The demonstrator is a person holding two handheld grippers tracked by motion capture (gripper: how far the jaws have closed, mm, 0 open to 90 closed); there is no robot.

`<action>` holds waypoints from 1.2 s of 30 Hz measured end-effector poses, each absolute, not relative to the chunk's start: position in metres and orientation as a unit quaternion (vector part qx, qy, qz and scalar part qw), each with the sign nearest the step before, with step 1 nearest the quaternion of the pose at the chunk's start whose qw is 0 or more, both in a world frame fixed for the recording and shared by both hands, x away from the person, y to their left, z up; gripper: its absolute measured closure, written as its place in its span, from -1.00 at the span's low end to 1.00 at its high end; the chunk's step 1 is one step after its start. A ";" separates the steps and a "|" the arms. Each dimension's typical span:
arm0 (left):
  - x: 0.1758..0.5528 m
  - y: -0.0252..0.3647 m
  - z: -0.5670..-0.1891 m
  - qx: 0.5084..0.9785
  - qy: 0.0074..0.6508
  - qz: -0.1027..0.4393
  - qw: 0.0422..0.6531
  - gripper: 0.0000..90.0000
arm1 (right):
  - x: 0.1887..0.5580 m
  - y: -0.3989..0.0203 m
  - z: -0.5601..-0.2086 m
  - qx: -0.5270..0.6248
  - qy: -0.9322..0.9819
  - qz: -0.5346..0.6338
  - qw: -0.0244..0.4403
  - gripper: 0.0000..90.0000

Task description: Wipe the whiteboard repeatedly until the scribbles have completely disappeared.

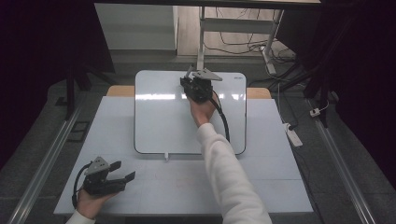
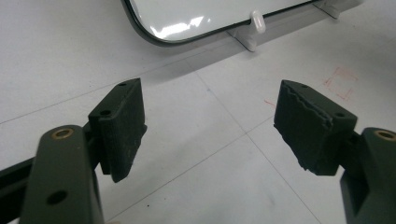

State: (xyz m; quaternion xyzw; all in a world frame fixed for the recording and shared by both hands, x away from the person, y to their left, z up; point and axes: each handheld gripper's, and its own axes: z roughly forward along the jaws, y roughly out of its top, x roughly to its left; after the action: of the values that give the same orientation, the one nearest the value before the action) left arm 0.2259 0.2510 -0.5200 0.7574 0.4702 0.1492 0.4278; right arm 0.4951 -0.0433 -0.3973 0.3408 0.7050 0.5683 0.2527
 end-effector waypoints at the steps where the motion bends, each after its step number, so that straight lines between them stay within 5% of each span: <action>1: 0.227 0.251 -0.520 0.758 0.470 0.149 0.427 -0.43 | 0.493 -0.039 -0.399 0.334 0.710 0.568 0.249 0.72; 36: 0.225 0.252 -0.520 0.754 0.472 0.152 0.430 -0.42 | 0.490 -0.043 -0.403 0.311 0.720 0.556 0.275 0.71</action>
State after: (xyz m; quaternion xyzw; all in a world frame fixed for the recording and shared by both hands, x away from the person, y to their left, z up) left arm 0.2252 0.2523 -0.5196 0.7540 0.4724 0.1519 0.4304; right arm 0.4905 -0.0429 -0.4031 0.3107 0.7204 0.5560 0.2746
